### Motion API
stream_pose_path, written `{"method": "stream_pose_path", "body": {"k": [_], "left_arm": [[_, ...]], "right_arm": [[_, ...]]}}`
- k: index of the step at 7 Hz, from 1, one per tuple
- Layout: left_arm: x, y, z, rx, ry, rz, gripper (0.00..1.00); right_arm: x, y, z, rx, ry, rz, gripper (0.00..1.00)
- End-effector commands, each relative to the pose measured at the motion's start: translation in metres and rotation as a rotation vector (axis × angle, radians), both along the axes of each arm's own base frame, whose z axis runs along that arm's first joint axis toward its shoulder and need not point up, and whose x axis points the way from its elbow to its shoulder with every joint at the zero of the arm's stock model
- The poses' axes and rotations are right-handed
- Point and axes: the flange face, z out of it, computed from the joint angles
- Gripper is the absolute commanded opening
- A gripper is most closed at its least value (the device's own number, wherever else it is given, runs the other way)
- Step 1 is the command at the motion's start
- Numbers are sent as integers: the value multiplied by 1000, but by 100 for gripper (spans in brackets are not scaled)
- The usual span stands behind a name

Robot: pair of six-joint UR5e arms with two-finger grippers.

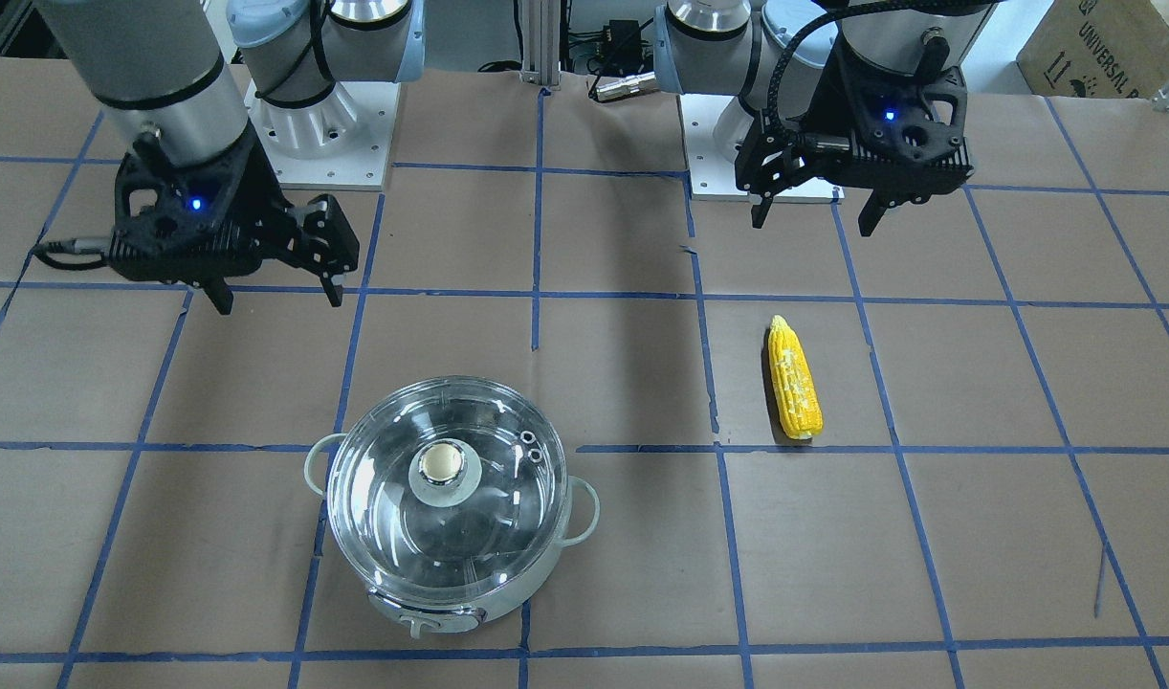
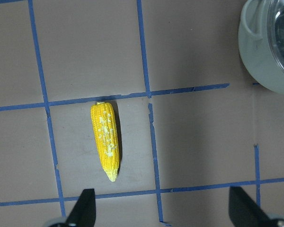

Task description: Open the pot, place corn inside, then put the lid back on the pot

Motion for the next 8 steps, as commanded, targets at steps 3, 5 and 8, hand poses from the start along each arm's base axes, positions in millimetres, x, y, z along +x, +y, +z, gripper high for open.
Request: {"method": "stream_pose_path", "body": {"k": [3, 5, 8], "left_arm": [[0, 1, -1, 2, 0, 2, 100], [0, 4, 0, -1, 0, 2, 100], [0, 4, 1, -3, 0, 0, 100]], "right_arm": [[81, -108, -64, 22, -8, -8, 97], [114, -120, -103, 19, -3, 12, 96], [121, -116, -118, 63, 7, 25, 95]]}}
